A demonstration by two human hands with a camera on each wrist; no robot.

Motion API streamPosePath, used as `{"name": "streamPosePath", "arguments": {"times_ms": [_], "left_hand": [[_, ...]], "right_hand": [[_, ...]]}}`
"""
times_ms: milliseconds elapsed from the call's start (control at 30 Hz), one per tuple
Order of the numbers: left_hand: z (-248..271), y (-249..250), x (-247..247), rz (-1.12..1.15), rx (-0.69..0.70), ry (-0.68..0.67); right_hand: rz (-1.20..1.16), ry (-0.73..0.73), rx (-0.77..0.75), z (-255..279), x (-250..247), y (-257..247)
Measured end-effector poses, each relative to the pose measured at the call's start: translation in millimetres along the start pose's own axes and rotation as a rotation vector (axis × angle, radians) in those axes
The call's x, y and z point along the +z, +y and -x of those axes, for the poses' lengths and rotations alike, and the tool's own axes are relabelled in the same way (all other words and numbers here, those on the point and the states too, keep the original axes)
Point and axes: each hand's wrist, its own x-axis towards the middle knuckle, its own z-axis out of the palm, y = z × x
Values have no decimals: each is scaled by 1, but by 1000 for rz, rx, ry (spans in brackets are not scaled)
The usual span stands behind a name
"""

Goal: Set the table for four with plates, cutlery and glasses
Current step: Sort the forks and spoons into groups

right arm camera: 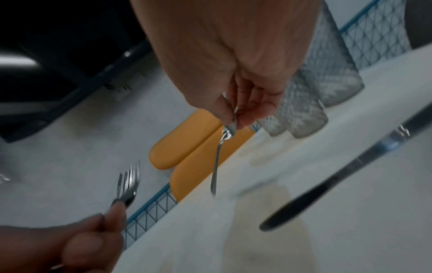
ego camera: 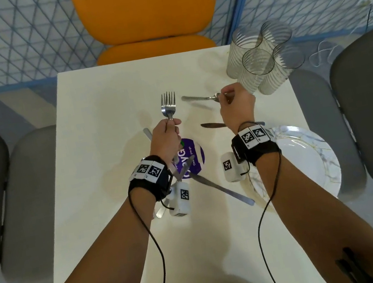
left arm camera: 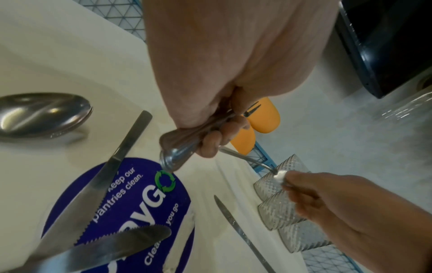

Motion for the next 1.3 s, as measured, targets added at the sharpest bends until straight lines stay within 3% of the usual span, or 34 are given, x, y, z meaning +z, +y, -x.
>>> {"name": "streamPosePath", "arguments": {"times_ms": [100, 300, 400, 567, 733, 867, 1000, 1133, 1300], "left_hand": [[7, 7, -3, 37, -11, 18], [29, 9, -2, -36, 81, -12], [46, 9, 2, -58, 91, -69], [70, 6, 10, 136, 60, -259], [73, 0, 10, 281, 19, -260], [74, 0, 1, 270, -11, -303], [73, 2, -10, 284, -42, -352], [78, 5, -8, 284, -21, -292], [84, -1, -3, 190, 67, -249]], "right_hand": [[-105, -6, -104, 11, -23, -18], [-178, -309, -182, 32, -49, -47], [-220, -383, -225, 40, -47, -61], [-185, -352, -254, 47, -37, -72], [-158, -246, -270, 54, -30, -70], [-267, -371, -175, 57, -27, -76], [-233, -436, -284, 57, -21, -81], [-141, -490, -261, 65, -6, -85], [-197, -510, -164, 75, 5, -92]]}}
